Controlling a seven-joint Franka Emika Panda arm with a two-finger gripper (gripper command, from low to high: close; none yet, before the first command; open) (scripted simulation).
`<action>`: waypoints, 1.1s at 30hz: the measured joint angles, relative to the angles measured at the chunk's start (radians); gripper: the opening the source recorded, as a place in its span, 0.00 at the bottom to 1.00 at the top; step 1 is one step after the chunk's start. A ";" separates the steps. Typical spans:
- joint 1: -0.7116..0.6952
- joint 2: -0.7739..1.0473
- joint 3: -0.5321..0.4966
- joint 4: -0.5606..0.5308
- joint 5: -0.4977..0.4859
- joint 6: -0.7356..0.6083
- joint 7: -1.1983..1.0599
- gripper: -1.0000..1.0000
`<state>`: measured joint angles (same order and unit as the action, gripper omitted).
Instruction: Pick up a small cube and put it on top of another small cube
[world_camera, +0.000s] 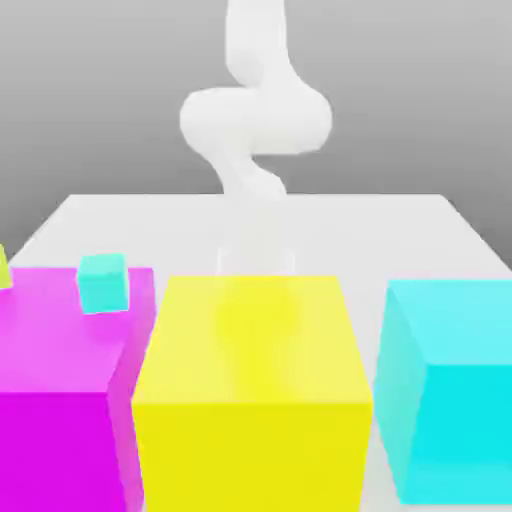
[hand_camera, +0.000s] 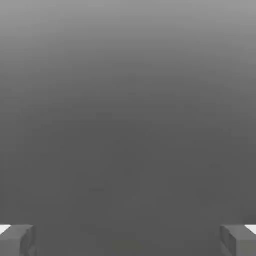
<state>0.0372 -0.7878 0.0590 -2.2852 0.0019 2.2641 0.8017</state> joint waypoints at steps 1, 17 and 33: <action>0.004 0.023 0.037 -0.003 -0.009 0.000 0.020 0.50; -0.012 0.536 0.672 -0.126 -0.303 0.130 0.549 0.50; 0.055 0.989 0.728 -0.344 -0.414 0.486 0.962 0.50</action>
<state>0.0927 0.2015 0.7871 -2.6291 -0.4124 2.7500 1.7633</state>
